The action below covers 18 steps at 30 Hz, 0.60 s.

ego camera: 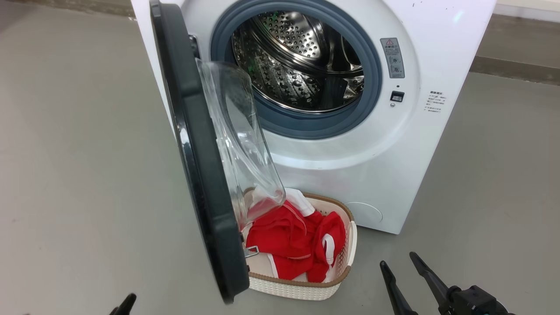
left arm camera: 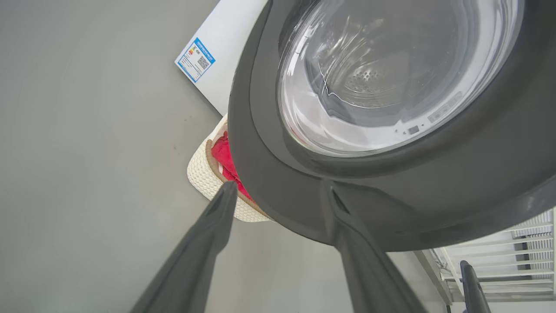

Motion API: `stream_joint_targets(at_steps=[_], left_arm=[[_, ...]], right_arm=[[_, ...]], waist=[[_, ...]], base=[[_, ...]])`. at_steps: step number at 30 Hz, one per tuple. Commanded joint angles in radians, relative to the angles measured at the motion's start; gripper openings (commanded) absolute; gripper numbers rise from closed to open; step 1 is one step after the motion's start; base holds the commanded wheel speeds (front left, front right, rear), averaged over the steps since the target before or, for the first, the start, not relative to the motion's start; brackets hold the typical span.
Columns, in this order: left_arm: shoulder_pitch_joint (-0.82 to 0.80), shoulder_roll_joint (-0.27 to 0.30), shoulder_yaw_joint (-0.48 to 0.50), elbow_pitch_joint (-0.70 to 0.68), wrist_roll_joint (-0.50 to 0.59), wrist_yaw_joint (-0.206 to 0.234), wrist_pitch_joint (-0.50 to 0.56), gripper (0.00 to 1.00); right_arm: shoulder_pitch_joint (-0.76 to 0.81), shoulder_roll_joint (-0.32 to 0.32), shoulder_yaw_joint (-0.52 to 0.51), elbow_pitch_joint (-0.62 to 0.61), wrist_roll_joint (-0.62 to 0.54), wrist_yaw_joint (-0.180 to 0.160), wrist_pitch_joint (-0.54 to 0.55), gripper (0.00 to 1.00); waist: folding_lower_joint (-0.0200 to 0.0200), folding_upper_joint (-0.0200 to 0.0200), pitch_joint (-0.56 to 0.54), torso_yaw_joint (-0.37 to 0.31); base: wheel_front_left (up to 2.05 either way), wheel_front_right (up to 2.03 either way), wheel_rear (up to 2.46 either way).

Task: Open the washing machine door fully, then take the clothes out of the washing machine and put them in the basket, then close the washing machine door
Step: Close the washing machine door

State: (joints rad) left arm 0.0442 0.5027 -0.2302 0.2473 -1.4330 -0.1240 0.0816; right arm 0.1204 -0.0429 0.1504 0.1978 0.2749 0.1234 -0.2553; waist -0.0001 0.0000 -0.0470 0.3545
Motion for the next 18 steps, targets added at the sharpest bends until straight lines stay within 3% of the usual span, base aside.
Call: stream_joint_targets(at_steps=[1, 4, 11, 15, 18], left_arm=[[-0.028, 0.014, 0.034, 0.003, 0.020, -0.007, -0.035, 1.00], [-0.022, 0.004, 0.015, 0.035, 0.062, -0.007, -0.079, 1.00], [-0.033, -0.045, -0.059, 0.145, 0.214, -0.007, -0.291, 1.00], [-0.043, -0.067, -0.081, 0.194, 0.327, -0.007, -0.337, 1.00], [-0.049, -0.102, -0.029, 0.198, 0.428, -0.007, -0.342, 1.00]], right_arm=[[-0.022, -0.007, 0.028, -0.020, 0.006, 0.007, -0.006, 1.00], [-0.024, -0.007, 0.030, -0.019, 0.008, 0.007, -0.006, 1.00], [-0.026, -0.007, 0.034, -0.016, 0.010, 0.007, -0.006, 1.00], [-0.025, -0.007, 0.031, -0.014, 0.011, 0.007, -0.006, 1.00], [-0.023, -0.007, 0.027, -0.014, 0.012, 0.007, -0.006, 1.00]], waist=[[0.0001, 0.0000, 0.001, 0.002], [0.0001, 0.0000, 0.001, 0.002], [0.0001, 0.0000, 0.007, 0.002], [0.0001, 0.0000, 0.008, 0.003], [0.0001, 0.0000, 0.006, 0.006]], base=[[0.00, 0.00, 0.00], [0.00, 0.00, 0.00], [0.00, 0.00, 0.00], [0.00, 0.00, 0.00], [0.00, 0.00, 0.00]])
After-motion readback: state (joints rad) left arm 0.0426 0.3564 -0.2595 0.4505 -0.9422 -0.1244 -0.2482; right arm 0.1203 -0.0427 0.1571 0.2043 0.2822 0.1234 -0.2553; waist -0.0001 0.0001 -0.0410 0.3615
